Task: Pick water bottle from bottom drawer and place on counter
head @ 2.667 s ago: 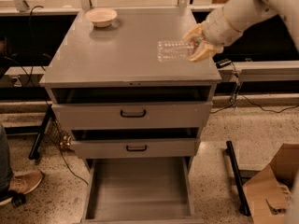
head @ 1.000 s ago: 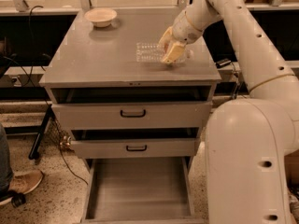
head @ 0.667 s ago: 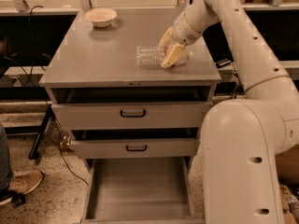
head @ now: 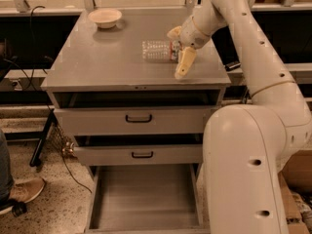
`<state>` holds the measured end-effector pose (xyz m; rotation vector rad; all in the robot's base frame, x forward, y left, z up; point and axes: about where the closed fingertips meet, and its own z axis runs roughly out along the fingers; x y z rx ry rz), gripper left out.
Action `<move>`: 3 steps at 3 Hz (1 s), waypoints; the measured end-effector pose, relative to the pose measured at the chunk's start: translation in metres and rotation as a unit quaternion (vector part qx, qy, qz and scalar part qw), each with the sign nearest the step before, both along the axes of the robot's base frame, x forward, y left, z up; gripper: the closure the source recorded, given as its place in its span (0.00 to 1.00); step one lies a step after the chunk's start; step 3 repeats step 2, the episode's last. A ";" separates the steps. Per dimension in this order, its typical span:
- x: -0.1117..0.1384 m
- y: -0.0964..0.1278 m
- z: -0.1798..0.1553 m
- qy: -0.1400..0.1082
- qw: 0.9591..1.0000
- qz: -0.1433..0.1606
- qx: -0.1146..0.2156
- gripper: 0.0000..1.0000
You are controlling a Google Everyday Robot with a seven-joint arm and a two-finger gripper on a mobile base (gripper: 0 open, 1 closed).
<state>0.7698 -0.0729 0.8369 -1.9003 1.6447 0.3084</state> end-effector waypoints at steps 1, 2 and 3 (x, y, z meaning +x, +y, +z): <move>0.000 -0.015 0.015 -0.017 1.000 -0.012 0.000 0.00; -0.003 -0.046 0.050 -0.054 0.998 -0.037 0.008 0.00; -0.003 -0.046 0.050 -0.054 0.998 -0.037 0.008 0.00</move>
Offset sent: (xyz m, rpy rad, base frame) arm -0.0288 -0.0929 0.0997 0.0335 -0.2094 -0.1475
